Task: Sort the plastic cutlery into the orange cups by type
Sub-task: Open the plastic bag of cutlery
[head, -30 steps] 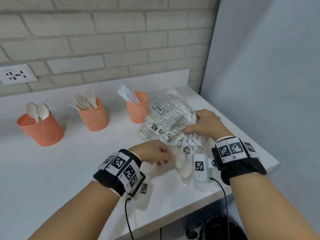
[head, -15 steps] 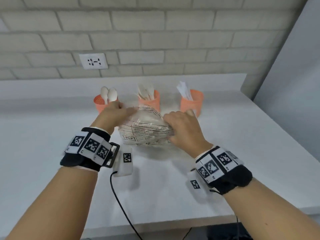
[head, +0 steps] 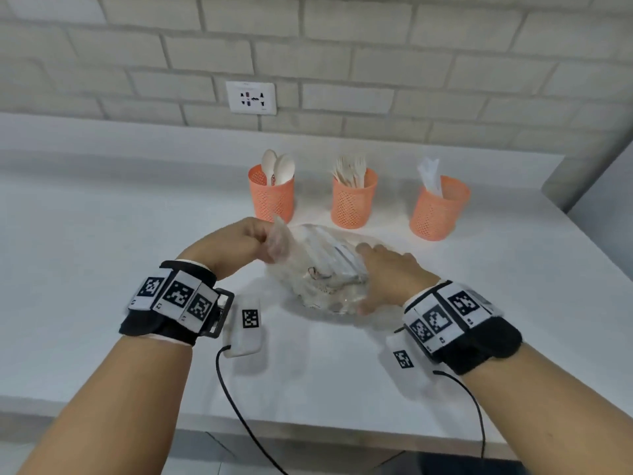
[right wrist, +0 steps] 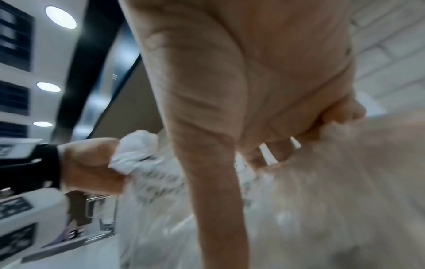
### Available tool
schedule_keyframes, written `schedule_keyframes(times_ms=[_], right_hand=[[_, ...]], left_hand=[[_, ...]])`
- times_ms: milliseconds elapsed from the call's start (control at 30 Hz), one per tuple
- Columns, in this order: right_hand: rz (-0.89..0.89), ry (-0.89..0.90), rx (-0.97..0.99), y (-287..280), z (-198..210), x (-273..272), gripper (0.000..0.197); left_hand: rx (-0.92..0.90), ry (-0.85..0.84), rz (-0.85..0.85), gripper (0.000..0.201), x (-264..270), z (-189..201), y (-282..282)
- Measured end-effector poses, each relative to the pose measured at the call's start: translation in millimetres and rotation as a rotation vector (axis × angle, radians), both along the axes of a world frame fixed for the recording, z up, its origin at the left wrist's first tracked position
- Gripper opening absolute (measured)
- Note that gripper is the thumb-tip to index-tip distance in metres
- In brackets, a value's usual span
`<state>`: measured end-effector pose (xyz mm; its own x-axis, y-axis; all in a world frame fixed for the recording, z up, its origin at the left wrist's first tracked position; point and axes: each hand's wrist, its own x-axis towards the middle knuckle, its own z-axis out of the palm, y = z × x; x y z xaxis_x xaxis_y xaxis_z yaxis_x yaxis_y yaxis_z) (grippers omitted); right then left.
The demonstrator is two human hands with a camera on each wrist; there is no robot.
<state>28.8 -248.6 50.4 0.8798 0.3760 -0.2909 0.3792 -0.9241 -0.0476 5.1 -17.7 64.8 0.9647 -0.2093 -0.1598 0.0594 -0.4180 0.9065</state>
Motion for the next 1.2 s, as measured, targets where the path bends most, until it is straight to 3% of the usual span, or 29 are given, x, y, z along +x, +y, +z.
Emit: schedule_keyframes(times_ms=[67,133,200,233,267,333,433,500,567,667,733,867,1000,1200], right_hand=[[-0.034,0.048,0.006,-4,-2,1,0.064],[-0.008,-0.027,0.081,-7,-4,5,0.021],[-0.002,0.02,0.169,-12,-6,7,0.006],[0.012,0.103,0.183,-14,-6,7,0.011],[0.035,0.181,0.168,-16,-6,6,0.021],[0.069,0.256,0.114,-20,-11,4,0.033],[0.102,0.298,0.148,-26,-15,-1,0.012],[0.106,0.311,0.228,-33,-15,-2,0.02],[0.042,0.188,0.383,-38,-11,1,0.029],[-0.087,-0.157,0.701,-49,-10,8,0.026],[-0.13,-0.206,0.875,-54,-10,11,0.022],[-0.037,0.0,0.957,-39,-9,8,0.025],[0.108,0.27,0.758,-13,-10,3,0.021],[0.054,0.418,0.999,-16,7,-1,0.014]], left_hand=[[0.005,0.074,-0.081,0.021,-4,-4,2],[-0.101,0.184,-0.079,0.027,-5,-4,2],[-0.068,0.26,-0.081,0.055,-3,1,-3],[0.055,0.261,-0.11,0.066,-4,5,-7],[0.182,0.237,-0.149,0.064,-5,9,-11],[0.297,0.119,-0.165,0.031,-6,12,-15],[0.091,-0.112,-0.016,0.01,-3,10,-12],[-0.008,-0.213,0.025,0.014,-3,10,-12],[-0.055,-0.263,0.066,0.025,-1,8,-11],[-0.084,-0.284,0.136,0.04,6,5,1],[-0.043,-0.262,0.145,0.047,10,5,8],[-0.106,-0.238,0.1,0.032,12,7,-1],[-0.259,-0.188,0.046,0.03,17,7,-4],[-0.235,-0.185,0.113,0.018,23,6,14]])
